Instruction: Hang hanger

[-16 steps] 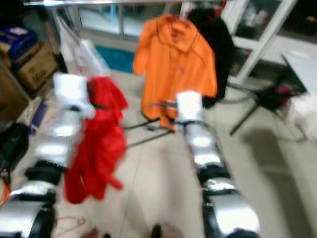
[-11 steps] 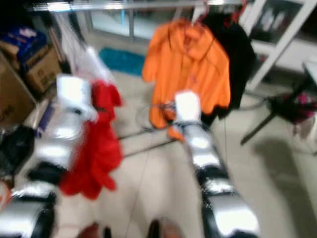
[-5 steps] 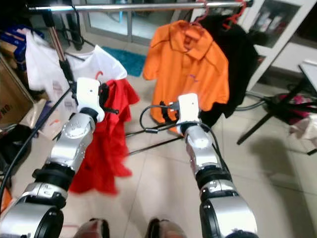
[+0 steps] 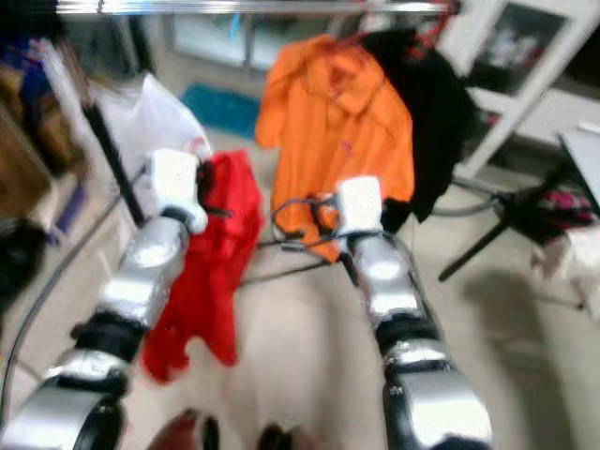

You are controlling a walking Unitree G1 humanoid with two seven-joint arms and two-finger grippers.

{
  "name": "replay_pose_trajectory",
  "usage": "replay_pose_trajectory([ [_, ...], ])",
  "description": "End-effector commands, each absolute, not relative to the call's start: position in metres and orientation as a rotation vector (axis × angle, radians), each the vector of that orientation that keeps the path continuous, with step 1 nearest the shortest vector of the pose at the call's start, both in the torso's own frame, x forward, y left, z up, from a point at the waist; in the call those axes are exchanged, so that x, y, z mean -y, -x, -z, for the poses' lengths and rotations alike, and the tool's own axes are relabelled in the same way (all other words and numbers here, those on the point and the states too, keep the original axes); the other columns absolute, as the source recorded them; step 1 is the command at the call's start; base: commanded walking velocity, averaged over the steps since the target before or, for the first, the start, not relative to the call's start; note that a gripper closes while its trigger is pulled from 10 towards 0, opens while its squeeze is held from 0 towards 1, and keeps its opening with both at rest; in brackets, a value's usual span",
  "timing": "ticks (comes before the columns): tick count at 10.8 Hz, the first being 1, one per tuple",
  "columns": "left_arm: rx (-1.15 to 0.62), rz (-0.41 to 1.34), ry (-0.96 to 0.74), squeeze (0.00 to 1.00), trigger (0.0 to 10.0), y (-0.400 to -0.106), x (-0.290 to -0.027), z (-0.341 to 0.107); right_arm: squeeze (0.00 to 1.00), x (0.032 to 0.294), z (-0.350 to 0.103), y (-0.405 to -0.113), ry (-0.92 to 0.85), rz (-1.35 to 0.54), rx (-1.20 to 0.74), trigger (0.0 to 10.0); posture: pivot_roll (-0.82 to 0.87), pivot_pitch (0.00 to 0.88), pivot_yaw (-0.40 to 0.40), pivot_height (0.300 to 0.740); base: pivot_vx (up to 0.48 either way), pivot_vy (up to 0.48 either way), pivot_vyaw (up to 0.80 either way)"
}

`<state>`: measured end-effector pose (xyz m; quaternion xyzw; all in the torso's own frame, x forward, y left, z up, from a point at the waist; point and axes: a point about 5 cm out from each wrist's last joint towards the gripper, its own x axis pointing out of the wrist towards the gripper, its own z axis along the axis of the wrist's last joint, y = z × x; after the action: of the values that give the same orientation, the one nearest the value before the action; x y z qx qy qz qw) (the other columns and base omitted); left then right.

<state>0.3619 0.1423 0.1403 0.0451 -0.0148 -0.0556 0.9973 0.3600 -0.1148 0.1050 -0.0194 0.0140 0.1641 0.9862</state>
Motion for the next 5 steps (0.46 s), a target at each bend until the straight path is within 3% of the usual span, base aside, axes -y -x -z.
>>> replay_pose_trajectory([
  [1,0.072,0.127,-0.075,0.0,10.0,-0.3642,-0.1334,-0.1514,0.0,0.127,-0.1078,-0.3622,0.055,-0.304,-0.028,10.0,-0.03,0.13,-0.106,0.74,0.337,-0.337,0.68],
  [3,0.072,0.111,-0.074,0.0,10.0,-0.3646,-0.1368,-0.1514,0.0,0.1242,-0.1073,-0.3621,0.058,-0.318,-0.032,10.0,-0.02,0.12,-0.106,0.74,0.362,-0.311,0.66],
  [4,0.071,0.112,-0.093,0.0,10.0,-0.3652,-0.1374,-0.1517,0.0,0.1231,-0.1074,-0.3624,0.059,-0.323,-0.033,10.0,-0.02,0.112,-0.107,0.74,0.469,0.0,0.64],
  [5,0.073,0.11,-0.098,0.0,10.0,-0.3654,-0.1376,-0.1518,0.0,0.1227,-0.1084,-0.3628,0.055,-0.319,-0.026,10.0,-0.02,0.11,-0.107,0.74,0.0,0.0,0.63],
])
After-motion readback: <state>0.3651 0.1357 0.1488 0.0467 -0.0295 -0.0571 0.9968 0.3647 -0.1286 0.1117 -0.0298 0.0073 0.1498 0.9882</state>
